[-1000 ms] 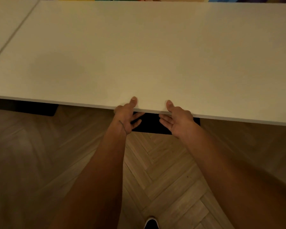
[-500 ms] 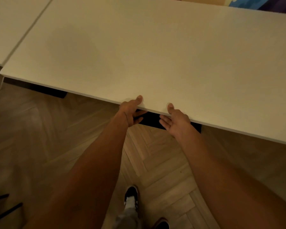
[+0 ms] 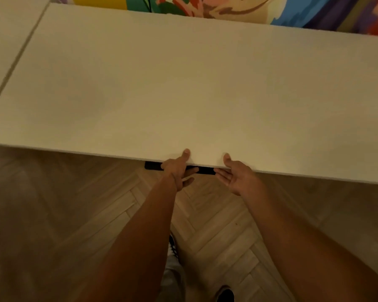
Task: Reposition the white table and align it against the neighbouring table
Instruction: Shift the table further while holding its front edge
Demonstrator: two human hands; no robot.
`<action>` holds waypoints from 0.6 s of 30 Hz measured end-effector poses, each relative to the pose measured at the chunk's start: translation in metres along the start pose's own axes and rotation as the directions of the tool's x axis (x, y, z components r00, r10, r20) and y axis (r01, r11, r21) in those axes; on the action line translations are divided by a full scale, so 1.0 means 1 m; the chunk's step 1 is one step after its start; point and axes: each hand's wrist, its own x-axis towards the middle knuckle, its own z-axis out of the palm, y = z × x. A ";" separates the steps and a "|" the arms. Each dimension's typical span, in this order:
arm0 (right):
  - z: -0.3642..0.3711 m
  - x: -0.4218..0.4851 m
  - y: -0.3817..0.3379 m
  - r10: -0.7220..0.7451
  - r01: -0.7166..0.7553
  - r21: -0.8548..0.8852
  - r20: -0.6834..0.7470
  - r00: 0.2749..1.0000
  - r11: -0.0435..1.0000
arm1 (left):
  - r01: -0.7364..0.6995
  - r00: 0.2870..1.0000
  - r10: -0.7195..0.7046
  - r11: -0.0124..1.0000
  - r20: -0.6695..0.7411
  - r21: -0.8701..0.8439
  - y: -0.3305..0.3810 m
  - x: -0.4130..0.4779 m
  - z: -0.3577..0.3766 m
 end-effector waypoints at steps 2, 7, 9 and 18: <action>0.002 -0.001 -0.001 -0.003 0.004 0.023 -0.015 1.000 1.000 | 0.031 0.999 -0.031 1.000 0.030 0.001 0.004 -0.002 -0.003; 0.009 -0.003 -0.001 -0.025 0.029 0.057 -0.071 0.997 0.998 | 0.068 0.989 -0.069 0.998 0.128 0.013 0.010 -0.010 -0.014; 0.010 -0.002 0.000 -0.036 0.041 0.052 -0.093 0.995 0.998 | 0.094 0.985 -0.088 0.995 0.151 -0.031 0.011 -0.009 -0.028; 0.050 -0.030 0.038 0.021 -0.016 0.091 -0.056 0.998 0.996 | 0.052 0.996 -0.043 0.991 0.076 -0.125 0.038 -0.002 -0.123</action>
